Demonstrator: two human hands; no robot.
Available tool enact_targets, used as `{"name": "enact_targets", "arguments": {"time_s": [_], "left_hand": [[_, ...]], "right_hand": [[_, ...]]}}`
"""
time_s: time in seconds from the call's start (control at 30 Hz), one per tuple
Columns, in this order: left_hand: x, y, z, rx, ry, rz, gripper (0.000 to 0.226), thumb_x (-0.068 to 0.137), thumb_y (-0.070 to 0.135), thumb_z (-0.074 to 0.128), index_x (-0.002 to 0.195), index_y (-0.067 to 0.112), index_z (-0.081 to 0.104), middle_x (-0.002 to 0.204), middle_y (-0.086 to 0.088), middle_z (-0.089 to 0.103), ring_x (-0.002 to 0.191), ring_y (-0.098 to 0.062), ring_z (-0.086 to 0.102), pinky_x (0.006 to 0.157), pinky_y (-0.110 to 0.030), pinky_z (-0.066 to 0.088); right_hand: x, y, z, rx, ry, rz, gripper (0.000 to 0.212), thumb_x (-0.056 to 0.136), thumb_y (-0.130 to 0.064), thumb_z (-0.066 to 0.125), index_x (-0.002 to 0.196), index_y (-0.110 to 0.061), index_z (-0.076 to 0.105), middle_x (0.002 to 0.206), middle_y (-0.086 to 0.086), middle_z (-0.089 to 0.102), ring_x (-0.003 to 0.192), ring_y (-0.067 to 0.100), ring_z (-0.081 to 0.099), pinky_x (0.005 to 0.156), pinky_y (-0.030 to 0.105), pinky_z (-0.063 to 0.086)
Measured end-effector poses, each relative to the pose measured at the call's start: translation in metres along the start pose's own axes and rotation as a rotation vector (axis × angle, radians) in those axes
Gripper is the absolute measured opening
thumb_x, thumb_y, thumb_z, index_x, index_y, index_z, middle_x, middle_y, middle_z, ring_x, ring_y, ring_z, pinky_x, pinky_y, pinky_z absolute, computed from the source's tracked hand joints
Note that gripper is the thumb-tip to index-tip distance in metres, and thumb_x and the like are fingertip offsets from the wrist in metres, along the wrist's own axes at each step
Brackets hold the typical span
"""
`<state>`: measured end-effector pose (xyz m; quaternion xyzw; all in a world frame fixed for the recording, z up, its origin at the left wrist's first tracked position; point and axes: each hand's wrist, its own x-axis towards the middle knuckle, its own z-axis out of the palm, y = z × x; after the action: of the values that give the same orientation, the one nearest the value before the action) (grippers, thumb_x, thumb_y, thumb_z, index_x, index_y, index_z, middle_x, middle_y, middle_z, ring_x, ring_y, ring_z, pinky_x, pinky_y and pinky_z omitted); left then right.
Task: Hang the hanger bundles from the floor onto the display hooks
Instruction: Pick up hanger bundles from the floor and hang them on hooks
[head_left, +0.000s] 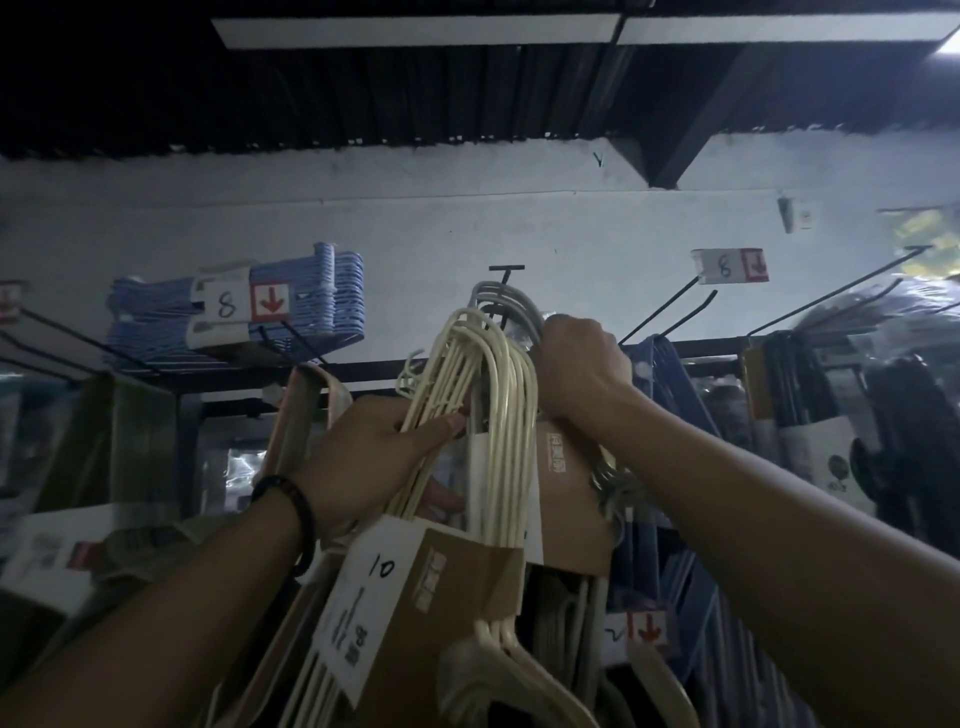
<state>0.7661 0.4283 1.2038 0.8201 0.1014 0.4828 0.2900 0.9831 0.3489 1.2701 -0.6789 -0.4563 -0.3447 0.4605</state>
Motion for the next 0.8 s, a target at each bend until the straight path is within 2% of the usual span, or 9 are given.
{"name": "enact_targets", "arguments": {"time_s": [0.13,0.23,0.33,0.43,0.53,0.6,0.7,0.73,0.8], "left_hand": [[0.001,-0.004,-0.008,-0.021,0.041,-0.078,0.022,0.099,0.033,0.072,0.109,0.016,0.083,0.106,-0.01,0.082,0.083,-0.04,0.08,0.07,-0.05,0.068],[-0.003,-0.007,-0.017,-0.03,0.107,-0.11,0.023,0.1,0.031,0.072,0.104,0.011,0.082,0.097,-0.019,0.081,0.079,-0.047,0.078,0.072,-0.059,0.065],[-0.01,-0.01,-0.025,-0.015,0.171,-0.117,0.022,0.1,0.031,0.07,0.111,0.014,0.08,0.089,-0.019,0.08,0.074,-0.045,0.078,0.061,-0.046,0.065],[-0.018,-0.011,-0.028,-0.031,0.215,-0.129,0.019,0.1,0.028,0.07,0.108,0.013,0.079,0.086,-0.021,0.078,0.068,-0.045,0.077,0.055,-0.038,0.063],[-0.018,-0.009,-0.023,-0.014,0.23,-0.134,0.019,0.101,0.026,0.069,0.107,0.01,0.078,0.084,-0.022,0.077,0.066,-0.044,0.076,0.054,-0.038,0.062],[-0.013,-0.007,-0.014,0.038,0.233,-0.122,0.02,0.102,0.027,0.068,0.104,0.011,0.079,0.082,-0.018,0.078,0.068,-0.045,0.076,0.059,-0.044,0.064],[-0.002,-0.003,0.0,0.051,0.261,-0.103,0.021,0.101,0.027,0.071,0.098,0.007,0.079,0.074,-0.012,0.077,0.061,-0.04,0.076,0.059,-0.045,0.065],[0.002,-0.002,0.005,0.035,0.265,-0.108,0.021,0.102,0.026,0.07,0.099,0.007,0.078,0.071,-0.01,0.077,0.057,-0.035,0.075,0.053,-0.039,0.062],[0.01,0.004,0.016,-0.007,0.285,-0.117,0.02,0.102,0.027,0.07,0.099,0.008,0.077,0.068,-0.007,0.076,0.051,-0.028,0.073,0.046,-0.03,0.057]], "right_hand": [[0.015,-0.009,0.021,-0.012,-0.053,-0.003,0.03,0.095,-0.032,0.068,0.116,-0.01,0.067,0.109,0.012,0.069,0.089,0.029,0.063,0.069,0.036,0.051],[0.018,-0.01,0.045,-0.046,-0.072,-0.003,0.033,0.095,-0.024,0.07,0.123,-0.008,0.065,0.113,0.012,0.07,0.1,0.031,0.071,0.077,0.041,0.062],[0.017,-0.001,0.069,-0.038,-0.205,0.003,0.027,0.099,-0.014,0.065,0.124,-0.004,0.065,0.108,0.013,0.072,0.093,0.029,0.073,0.078,0.041,0.064],[0.018,0.013,0.069,-0.083,-0.43,0.013,0.026,0.1,-0.016,0.067,0.121,0.0,0.066,0.099,0.01,0.071,0.074,0.022,0.07,0.056,0.038,0.06],[0.021,0.028,0.051,-0.059,-0.621,0.036,0.027,0.097,-0.021,0.074,0.115,-0.002,0.066,0.101,0.019,0.07,0.075,0.033,0.077,0.061,0.044,0.067],[0.023,0.034,0.03,-0.02,-0.588,0.025,0.029,0.105,-0.031,0.062,0.105,-0.003,0.066,0.1,0.021,0.072,0.073,0.035,0.077,0.056,0.04,0.066],[0.027,0.029,-0.006,0.046,-0.421,-0.067,0.037,0.109,-0.041,0.049,0.094,-0.009,0.061,0.093,0.016,0.075,0.058,0.021,0.072,0.042,0.022,0.055],[0.026,0.023,-0.019,0.063,-0.371,-0.093,0.04,0.109,-0.044,0.046,0.096,-0.01,0.063,0.092,0.014,0.075,0.056,0.018,0.07,0.042,0.021,0.053],[0.022,0.011,-0.043,0.334,-0.39,-0.007,0.061,0.104,-0.06,0.041,0.103,-0.006,0.069,0.085,0.015,0.078,0.06,0.027,0.076,0.051,0.031,0.06]]}}
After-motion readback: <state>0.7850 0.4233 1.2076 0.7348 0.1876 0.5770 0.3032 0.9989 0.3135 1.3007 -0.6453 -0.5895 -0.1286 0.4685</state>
